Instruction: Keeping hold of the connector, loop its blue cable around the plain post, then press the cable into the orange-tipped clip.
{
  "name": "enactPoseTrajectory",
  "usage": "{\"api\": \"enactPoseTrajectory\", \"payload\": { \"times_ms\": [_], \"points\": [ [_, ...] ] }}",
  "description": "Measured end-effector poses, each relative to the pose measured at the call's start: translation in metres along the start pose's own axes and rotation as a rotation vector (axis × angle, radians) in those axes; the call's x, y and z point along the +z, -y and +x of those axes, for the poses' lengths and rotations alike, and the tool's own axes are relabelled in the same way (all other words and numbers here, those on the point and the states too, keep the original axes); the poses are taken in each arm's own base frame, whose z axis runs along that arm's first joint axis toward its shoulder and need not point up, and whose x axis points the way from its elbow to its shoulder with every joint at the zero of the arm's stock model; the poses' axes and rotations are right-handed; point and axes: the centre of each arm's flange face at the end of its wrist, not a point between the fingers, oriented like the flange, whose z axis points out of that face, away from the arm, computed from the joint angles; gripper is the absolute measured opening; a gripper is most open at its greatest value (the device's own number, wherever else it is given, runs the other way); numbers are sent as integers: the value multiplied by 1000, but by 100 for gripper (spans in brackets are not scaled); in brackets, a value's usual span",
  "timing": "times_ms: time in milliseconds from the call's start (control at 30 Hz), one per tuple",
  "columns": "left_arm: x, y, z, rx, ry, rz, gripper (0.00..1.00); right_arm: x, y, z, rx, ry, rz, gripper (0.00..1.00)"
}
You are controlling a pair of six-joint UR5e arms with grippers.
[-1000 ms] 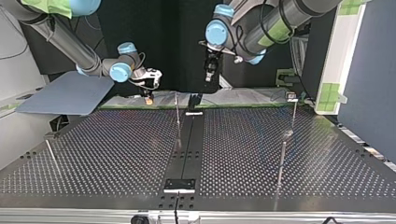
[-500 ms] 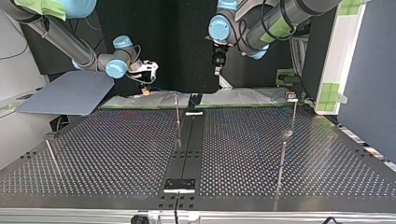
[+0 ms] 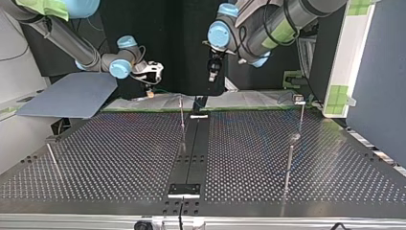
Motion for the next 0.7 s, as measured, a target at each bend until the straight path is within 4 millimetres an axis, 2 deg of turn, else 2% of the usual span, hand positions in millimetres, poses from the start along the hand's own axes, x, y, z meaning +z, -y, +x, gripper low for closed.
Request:
{"api": "enactPoseTrajectory", "payload": {
  "times_ms": [300,700],
  "points": [
    [14,13,-22,-20,2,39,100,3,17,4,-11,-39,84,0],
    [11,6,-21,34,-9,-54,100,3,24,4,-6,-42,103,0]
  ]
}}
